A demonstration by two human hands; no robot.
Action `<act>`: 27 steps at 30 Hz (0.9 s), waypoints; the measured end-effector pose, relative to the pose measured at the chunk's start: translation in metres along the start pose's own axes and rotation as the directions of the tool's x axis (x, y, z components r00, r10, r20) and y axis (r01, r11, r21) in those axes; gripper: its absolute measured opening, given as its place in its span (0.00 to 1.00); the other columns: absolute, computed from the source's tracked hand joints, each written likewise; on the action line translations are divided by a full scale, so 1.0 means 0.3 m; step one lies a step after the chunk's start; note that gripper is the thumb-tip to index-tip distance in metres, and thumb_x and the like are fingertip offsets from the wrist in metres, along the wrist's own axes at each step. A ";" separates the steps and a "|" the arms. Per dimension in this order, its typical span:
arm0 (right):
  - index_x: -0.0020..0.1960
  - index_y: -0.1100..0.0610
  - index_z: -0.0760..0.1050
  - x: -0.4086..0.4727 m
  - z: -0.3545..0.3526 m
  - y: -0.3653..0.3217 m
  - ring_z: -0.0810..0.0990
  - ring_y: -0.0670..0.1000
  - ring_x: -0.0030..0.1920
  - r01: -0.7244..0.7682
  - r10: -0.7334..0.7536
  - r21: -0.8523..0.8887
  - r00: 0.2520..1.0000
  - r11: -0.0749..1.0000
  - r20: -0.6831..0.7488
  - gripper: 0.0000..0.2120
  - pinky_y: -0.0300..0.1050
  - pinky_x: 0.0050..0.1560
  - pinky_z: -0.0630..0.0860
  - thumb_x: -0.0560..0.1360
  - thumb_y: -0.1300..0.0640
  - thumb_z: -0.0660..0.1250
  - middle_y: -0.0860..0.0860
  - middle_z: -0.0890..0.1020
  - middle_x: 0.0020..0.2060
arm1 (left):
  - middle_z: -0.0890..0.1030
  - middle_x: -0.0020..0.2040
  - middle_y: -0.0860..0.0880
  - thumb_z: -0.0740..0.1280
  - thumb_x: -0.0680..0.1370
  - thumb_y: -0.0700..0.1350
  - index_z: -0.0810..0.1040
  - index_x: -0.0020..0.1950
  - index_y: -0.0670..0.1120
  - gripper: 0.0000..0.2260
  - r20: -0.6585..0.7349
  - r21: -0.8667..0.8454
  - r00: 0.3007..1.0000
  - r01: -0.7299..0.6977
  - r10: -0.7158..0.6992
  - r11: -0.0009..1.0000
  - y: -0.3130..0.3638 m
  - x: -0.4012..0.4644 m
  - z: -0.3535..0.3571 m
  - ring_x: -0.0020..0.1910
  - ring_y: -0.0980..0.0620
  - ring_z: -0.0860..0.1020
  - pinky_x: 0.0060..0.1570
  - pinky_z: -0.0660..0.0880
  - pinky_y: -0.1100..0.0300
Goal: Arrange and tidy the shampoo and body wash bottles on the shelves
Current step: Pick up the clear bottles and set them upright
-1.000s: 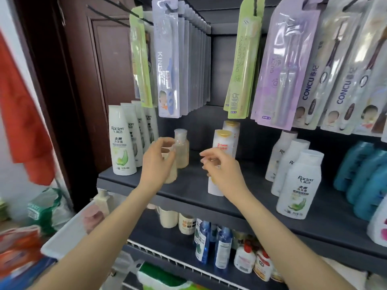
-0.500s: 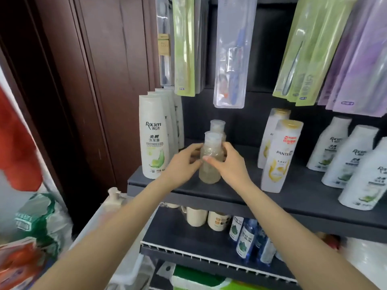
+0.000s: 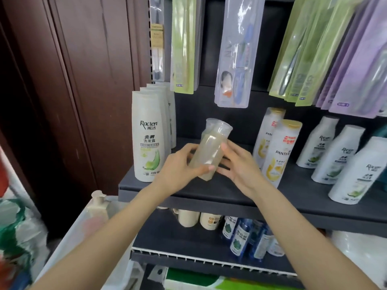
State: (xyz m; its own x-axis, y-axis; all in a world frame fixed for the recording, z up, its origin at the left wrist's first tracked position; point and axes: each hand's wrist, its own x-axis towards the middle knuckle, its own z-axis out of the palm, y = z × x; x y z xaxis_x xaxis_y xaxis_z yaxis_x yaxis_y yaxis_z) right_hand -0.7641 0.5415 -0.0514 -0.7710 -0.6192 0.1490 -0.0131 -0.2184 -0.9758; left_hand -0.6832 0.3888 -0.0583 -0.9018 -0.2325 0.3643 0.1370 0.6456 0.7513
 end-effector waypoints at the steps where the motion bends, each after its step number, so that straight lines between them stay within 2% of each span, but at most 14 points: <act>1: 0.67 0.53 0.73 0.000 0.005 -0.002 0.81 0.51 0.57 -0.004 0.004 -0.021 1.000 1.000 -0.007 0.16 0.50 0.55 0.79 0.80 0.52 0.60 0.52 0.81 0.58 | 0.77 0.52 0.56 0.73 0.69 0.55 0.69 0.65 0.51 0.28 -0.060 0.032 0.998 -0.015 0.017 0.999 0.001 -0.001 0.003 0.48 0.61 0.75 0.45 0.72 0.72; 4: 0.64 0.53 0.75 0.005 0.018 -0.018 0.82 0.51 0.55 -0.029 0.029 -0.001 0.999 1.000 -0.018 0.15 0.51 0.51 0.81 0.78 0.53 0.63 0.53 0.82 0.56 | 0.76 0.56 0.51 0.74 0.67 0.56 0.68 0.67 0.52 0.32 -0.170 0.216 0.981 -0.057 0.095 0.975 0.003 -0.011 0.020 0.54 0.54 0.75 0.53 0.73 0.59; 7: 0.63 0.56 0.75 0.011 0.013 -0.040 0.81 0.54 0.57 -0.004 0.005 0.065 1.000 0.998 -0.007 0.15 0.54 0.52 0.80 0.78 0.55 0.64 0.54 0.83 0.56 | 0.73 0.57 0.53 0.72 0.69 0.57 0.64 0.72 0.54 0.34 -0.218 0.309 0.956 -0.124 0.197 0.943 0.006 -0.028 0.021 0.55 0.57 0.72 0.52 0.70 0.63; 9: 0.65 0.57 0.73 0.008 -0.001 -0.050 0.80 0.56 0.59 0.011 -0.016 0.127 0.999 0.992 0.036 0.17 0.55 0.56 0.79 0.77 0.54 0.62 0.55 0.81 0.58 | 0.73 0.56 0.57 0.72 0.70 0.56 0.64 0.72 0.56 0.33 -0.196 0.150 0.963 -0.156 0.184 0.976 0.010 -0.036 0.004 0.53 0.62 0.72 0.52 0.69 0.68; 11: 0.68 0.59 0.70 0.000 -0.012 -0.054 0.78 0.57 0.62 0.012 -0.030 0.191 0.995 0.982 0.093 0.21 0.55 0.58 0.78 0.77 0.53 0.61 0.57 0.79 0.61 | 0.76 0.56 0.60 0.73 0.70 0.54 0.68 0.68 0.56 0.28 -0.100 -0.132 0.993 -0.075 0.062 0.988 0.025 -0.042 -0.021 0.52 0.65 0.75 0.51 0.72 0.70; 12: 0.69 0.59 0.69 -0.005 -0.015 -0.055 0.77 0.57 0.63 0.010 -0.037 0.211 0.992 0.977 0.124 0.21 0.54 0.58 0.77 0.78 0.53 0.59 0.58 0.78 0.62 | 0.77 0.55 0.60 0.73 0.70 0.52 0.69 0.65 0.56 0.25 -0.035 -0.218 0.999 -0.022 0.015 0.976 0.029 -0.045 -0.028 0.51 0.67 0.76 0.50 0.73 0.72; 13: 0.70 0.59 0.68 -0.011 -0.017 -0.055 0.77 0.57 0.63 0.007 -0.043 0.221 0.987 0.975 0.156 0.21 0.53 0.59 0.77 0.79 0.53 0.57 0.58 0.77 0.63 | 0.78 0.53 0.60 0.73 0.70 0.51 0.71 0.61 0.55 0.22 0.009 -0.246 1.000 0.004 -0.002 0.969 0.029 -0.048 -0.030 0.49 0.68 0.77 0.48 0.73 0.73; 15: 0.71 0.58 0.67 -0.019 -0.023 -0.055 0.76 0.56 0.64 0.005 -0.051 0.220 0.977 0.975 0.206 0.20 0.52 0.60 0.76 0.80 0.55 0.55 0.57 0.77 0.64 | 0.79 0.51 0.60 0.75 0.69 0.50 0.72 0.57 0.55 0.20 -0.004 -0.237 1.000 -0.023 0.022 0.971 0.024 -0.055 -0.027 0.48 0.66 0.77 0.47 0.73 0.72; 17: 0.68 0.58 0.70 -0.025 -0.031 -0.062 0.78 0.55 0.62 -0.002 -0.037 0.197 0.980 0.980 0.194 0.18 0.51 0.61 0.76 0.80 0.57 0.57 0.56 0.79 0.62 | 0.78 0.51 0.60 0.76 0.68 0.48 0.71 0.58 0.55 0.22 -0.105 -0.191 0.993 -0.076 0.057 0.979 0.011 -0.063 -0.022 0.49 0.64 0.77 0.47 0.74 0.70; 20: 0.58 0.60 0.76 -0.024 -0.040 -0.062 0.82 0.54 0.56 -0.056 0.046 0.165 0.997 0.985 0.062 0.13 0.51 0.56 0.79 0.79 0.54 0.61 0.57 0.83 0.55 | 0.75 0.56 0.56 0.76 0.66 0.44 0.70 0.64 0.53 0.29 -0.187 0.084 0.968 -0.155 0.168 0.984 -0.016 -0.069 -0.020 0.54 0.59 0.73 0.51 0.69 0.71; 22: 0.54 0.59 0.77 -0.021 -0.040 -0.050 0.83 0.53 0.53 -0.074 0.075 0.128 0.997 0.989 -0.004 0.11 0.52 0.50 0.81 0.78 0.53 0.63 0.56 0.84 0.50 | 0.71 0.58 0.54 0.76 0.66 0.41 0.69 0.66 0.51 0.31 -0.144 0.319 0.937 -0.259 0.317 0.912 -0.029 -0.073 -0.017 0.56 0.54 0.71 0.54 0.65 0.68; 24: 0.53 0.58 0.77 -0.020 -0.039 -0.037 0.83 0.52 0.51 -0.054 0.061 0.125 0.997 0.991 -0.048 0.09 0.53 0.48 0.81 0.78 0.54 0.64 0.55 0.83 0.47 | 0.69 0.58 0.53 0.76 0.65 0.40 0.68 0.67 0.52 0.33 -0.087 0.468 0.889 -0.362 0.449 0.806 -0.041 -0.073 -0.015 0.56 0.51 0.70 0.55 0.66 0.63; 25: 0.53 0.58 0.77 -0.021 -0.042 -0.032 0.83 0.52 0.51 -0.032 0.042 0.146 0.997 0.989 -0.069 0.08 0.53 0.49 0.81 0.77 0.56 0.64 0.55 0.83 0.47 | 0.69 0.59 0.54 0.77 0.65 0.41 0.67 0.66 0.54 0.33 -0.085 0.453 0.889 -0.369 0.451 0.812 -0.041 -0.073 -0.014 0.57 0.52 0.70 0.57 0.67 0.62; 27: 0.54 0.58 0.77 -0.019 -0.050 -0.027 0.82 0.52 0.50 0.026 -0.006 0.185 0.994 0.982 -0.109 0.08 0.53 0.49 0.81 0.77 0.58 0.65 0.55 0.81 0.47 | 0.69 0.59 0.57 0.77 0.66 0.44 0.66 0.67 0.57 0.34 -0.100 0.268 0.937 -0.298 0.334 0.916 -0.024 -0.076 -0.020 0.58 0.58 0.69 0.61 0.67 0.64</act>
State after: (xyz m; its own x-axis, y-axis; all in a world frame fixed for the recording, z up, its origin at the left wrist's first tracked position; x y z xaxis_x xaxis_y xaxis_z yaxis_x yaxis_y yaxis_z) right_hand -0.7692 0.5580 -0.0466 -0.8355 -0.5322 0.1367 0.0848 -0.3706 -0.9249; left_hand -0.6612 0.3851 -0.0686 -0.7582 -0.0750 0.6477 0.2847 0.8556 0.4323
